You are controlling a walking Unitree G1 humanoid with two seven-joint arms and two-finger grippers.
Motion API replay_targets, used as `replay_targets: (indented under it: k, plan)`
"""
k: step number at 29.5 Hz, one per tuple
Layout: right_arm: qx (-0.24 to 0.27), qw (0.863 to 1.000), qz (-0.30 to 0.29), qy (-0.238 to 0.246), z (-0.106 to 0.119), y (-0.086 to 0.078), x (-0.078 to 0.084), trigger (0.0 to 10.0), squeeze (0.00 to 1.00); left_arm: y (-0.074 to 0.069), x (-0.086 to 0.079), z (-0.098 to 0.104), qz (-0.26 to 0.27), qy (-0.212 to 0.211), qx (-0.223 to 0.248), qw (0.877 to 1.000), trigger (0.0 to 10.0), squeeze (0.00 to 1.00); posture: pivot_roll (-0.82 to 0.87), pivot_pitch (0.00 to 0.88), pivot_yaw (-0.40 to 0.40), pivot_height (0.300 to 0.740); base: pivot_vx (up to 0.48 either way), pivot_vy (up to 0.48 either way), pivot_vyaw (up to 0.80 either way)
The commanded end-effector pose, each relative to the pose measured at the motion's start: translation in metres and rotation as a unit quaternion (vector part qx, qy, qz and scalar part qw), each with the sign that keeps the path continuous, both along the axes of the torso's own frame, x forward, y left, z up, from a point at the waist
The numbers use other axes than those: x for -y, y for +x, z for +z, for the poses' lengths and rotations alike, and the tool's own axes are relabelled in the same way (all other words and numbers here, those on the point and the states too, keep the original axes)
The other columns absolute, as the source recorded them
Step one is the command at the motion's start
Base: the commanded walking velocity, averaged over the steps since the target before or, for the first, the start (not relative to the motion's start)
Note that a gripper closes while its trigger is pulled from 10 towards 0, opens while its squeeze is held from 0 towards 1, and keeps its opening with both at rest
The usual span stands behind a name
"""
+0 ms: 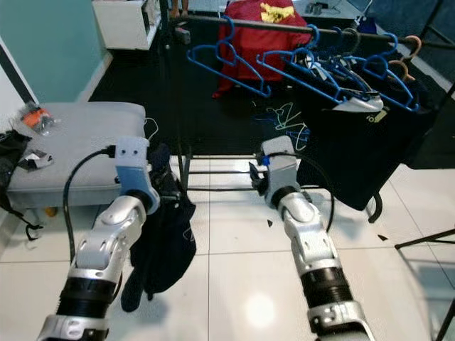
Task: Hang hanger
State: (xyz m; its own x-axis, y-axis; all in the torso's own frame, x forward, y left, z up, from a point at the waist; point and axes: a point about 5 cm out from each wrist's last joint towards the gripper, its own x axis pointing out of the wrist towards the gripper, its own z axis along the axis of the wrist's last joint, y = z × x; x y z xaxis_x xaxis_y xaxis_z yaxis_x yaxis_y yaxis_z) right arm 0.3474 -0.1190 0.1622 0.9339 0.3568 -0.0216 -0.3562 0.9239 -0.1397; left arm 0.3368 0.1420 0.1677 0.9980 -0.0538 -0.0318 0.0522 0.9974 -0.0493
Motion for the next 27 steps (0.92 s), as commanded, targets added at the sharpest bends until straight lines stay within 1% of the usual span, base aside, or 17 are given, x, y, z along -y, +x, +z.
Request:
replay_targets:
  k: [1,12,16,27]
  plan:
    - [-0.012,1.000,-0.009,-0.001,-0.0052,-0.0009,0.0082,10.0,0.00,-0.0006,0.0063,0.0056,-0.012,-0.008,0.013,1.000,10.0,0.00,-0.04,0.104,-0.067,0.740,0.307,0.000,0.00]
    - [-0.030,0.999,0.000,0.014,-0.0078,-0.0019,0.0075,10.0,0.00,-0.0008,0.0083,0.0050,-0.017,-0.007,0.012,1.000,10.0,0.00,-0.04,0.106,-0.064,0.740,0.309,0.000,0.00]
    - [-0.033,0.999,-0.003,0.015,-0.0092,-0.0018,0.0086,10.0,0.00,-0.0008,0.0077,0.0051,-0.018,-0.007,0.011,1.000,10.0,0.00,-0.04,0.107,-0.062,0.740,0.311,0.000,-0.75]
    - [-0.026,0.999,-0.005,0.018,-0.0080,-0.0013,0.0105,10.0,0.00,-0.0001,0.0078,0.0055,-0.018,-0.006,0.012,1.000,10.0,0.00,-0.04,0.107,-0.061,0.740,0.311,0.000,0.00]
